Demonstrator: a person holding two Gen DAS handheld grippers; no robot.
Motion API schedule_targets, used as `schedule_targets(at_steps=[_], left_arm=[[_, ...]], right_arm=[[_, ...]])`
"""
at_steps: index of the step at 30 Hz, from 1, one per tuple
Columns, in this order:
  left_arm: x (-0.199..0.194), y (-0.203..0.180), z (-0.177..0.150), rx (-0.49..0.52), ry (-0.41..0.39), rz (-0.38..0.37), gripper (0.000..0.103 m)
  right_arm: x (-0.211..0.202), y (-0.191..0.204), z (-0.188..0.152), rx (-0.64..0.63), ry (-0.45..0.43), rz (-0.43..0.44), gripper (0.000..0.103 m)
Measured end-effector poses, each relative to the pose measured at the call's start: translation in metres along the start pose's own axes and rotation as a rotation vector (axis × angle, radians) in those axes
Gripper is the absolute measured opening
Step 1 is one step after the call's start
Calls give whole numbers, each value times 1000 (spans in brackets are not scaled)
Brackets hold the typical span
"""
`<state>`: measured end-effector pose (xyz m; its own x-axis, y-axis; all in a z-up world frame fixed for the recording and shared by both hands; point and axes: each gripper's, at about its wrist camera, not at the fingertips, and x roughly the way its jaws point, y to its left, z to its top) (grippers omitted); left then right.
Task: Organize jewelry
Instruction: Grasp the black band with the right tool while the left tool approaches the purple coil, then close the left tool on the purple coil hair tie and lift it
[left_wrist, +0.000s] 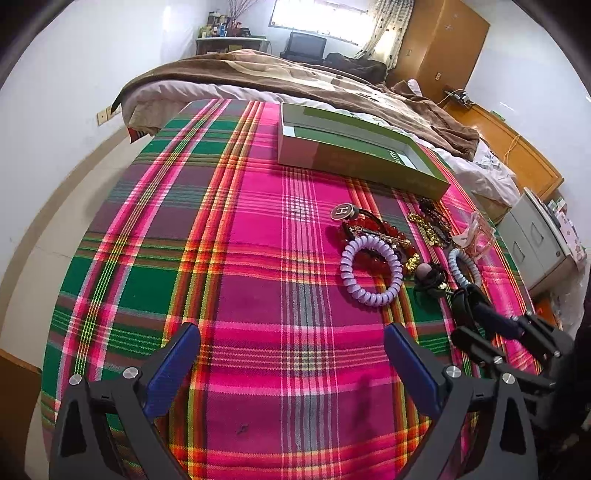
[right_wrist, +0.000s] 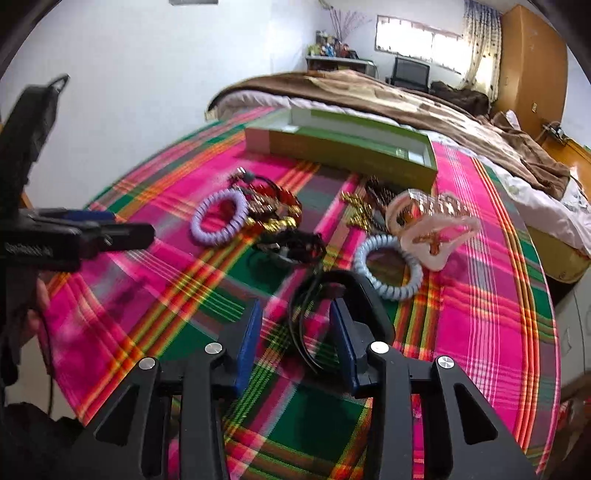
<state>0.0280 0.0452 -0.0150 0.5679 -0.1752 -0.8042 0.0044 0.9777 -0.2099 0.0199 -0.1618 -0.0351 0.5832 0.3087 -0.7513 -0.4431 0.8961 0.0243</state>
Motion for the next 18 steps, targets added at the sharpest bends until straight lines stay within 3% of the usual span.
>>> schedule_targets(at_steps=[5,9,18], left_arm=[[4,0,9,-10,3,3,101],[5,-7,20,27,-9,19,100],[35,-30,33,114,45,29,81]], right_arm=[[0,-3,1,4,1,1,12],[-8,-3,-1,-5,-35,-22,10],[-29,-24,-2,49,-93,-65,10]])
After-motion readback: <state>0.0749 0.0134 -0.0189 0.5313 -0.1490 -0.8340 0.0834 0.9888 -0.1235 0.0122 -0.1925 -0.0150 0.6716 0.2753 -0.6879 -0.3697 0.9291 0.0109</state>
